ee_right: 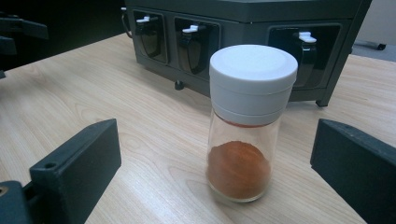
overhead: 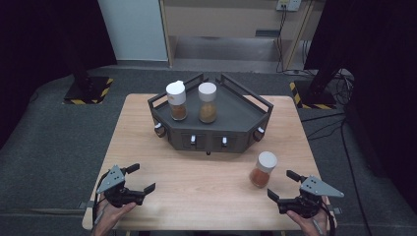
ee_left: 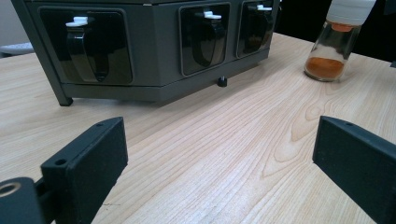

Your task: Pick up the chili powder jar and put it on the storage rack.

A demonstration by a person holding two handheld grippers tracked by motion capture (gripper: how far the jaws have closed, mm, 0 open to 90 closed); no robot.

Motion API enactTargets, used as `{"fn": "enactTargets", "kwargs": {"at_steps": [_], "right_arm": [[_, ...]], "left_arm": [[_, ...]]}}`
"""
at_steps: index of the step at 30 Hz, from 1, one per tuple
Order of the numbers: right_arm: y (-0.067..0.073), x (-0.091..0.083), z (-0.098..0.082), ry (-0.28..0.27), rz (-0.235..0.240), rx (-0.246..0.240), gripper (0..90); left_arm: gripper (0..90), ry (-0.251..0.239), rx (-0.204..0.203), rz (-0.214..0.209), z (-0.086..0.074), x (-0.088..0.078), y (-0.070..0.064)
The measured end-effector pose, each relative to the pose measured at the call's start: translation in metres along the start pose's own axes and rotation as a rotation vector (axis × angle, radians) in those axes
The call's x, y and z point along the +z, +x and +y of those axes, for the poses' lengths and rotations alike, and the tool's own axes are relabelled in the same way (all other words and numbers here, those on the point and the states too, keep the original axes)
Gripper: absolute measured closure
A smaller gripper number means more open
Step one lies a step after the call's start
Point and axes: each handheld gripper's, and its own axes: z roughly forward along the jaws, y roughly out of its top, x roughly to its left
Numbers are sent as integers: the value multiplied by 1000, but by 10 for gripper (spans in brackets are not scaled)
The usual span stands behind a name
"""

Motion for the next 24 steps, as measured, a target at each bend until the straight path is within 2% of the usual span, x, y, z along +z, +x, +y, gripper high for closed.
{"fn": "enactTargets", "kwargs": {"at_steps": [11, 24], "right_arm": [[2, -7, 3, -26, -13, 2, 16], [4, -10, 15, -33, -18, 13, 13]], "left_arm": [[23, 3, -1, -1, 0, 0, 0], [22, 5, -2, -2, 0, 0, 0]]}}
